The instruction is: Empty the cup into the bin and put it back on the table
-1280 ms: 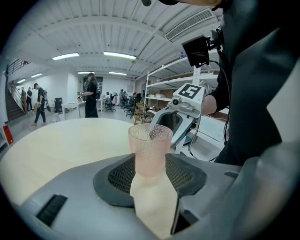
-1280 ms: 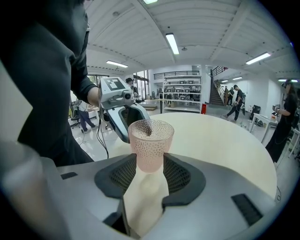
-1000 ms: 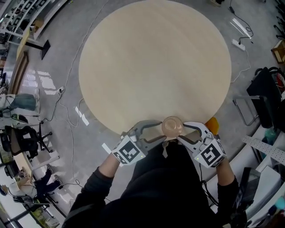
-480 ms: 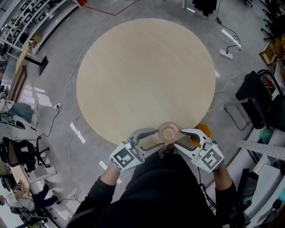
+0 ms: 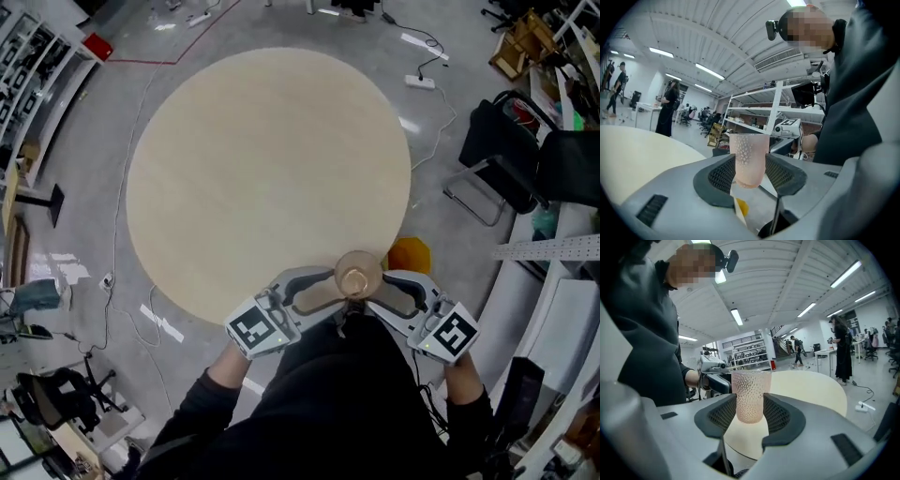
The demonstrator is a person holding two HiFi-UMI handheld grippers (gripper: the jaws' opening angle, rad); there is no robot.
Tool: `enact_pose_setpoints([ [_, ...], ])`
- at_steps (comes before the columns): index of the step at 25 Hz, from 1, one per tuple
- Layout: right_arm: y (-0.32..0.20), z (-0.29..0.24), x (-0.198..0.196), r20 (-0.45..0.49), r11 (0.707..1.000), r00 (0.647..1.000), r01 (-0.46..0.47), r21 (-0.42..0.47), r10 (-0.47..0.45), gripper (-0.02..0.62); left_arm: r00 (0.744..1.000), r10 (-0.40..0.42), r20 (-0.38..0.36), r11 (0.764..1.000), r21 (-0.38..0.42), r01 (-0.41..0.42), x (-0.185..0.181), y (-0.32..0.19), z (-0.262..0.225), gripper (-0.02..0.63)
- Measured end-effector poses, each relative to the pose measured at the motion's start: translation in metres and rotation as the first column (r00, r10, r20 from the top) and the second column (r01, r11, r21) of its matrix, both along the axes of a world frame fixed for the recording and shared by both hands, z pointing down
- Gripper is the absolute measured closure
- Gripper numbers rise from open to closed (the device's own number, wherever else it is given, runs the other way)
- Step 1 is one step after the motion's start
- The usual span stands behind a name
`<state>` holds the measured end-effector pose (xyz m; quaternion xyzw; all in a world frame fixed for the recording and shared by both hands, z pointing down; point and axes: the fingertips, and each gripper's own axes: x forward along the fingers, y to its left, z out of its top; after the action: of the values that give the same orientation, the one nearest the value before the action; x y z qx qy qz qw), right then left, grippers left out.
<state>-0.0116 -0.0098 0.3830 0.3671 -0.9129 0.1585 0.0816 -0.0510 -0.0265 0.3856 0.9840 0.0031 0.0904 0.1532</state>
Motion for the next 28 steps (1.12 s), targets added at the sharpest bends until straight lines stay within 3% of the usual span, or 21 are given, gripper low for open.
enact_pose_setpoints([
  [5,0.019,0.007,0.023,0.01,0.99,0.99,-0.143,-0.006,0.143,0.426,0.993,0.117,-0.03,0.992,-0.051,-0.118,0.026,0.013,0.006,0.396],
  [14,0.059,0.014,0.061,0.119,0.93,0.922,-0.363,-0.056,0.368,0.426,0.956,0.284,-0.07,0.948,-0.126,-0.291,0.066,0.043,0.015,0.396],
  [22,0.08,0.033,0.125,0.249,0.89,0.855,-0.443,-0.105,0.455,0.426,0.958,0.285,-0.031,0.927,-0.245,-0.284,0.129,0.059,0.032,0.396],
  [28,0.112,0.06,0.185,0.305,0.89,0.837,-0.423,-0.169,0.455,0.426,0.973,0.23,0.027,0.9,-0.385,-0.202,0.185,0.093,0.063,0.396],
])
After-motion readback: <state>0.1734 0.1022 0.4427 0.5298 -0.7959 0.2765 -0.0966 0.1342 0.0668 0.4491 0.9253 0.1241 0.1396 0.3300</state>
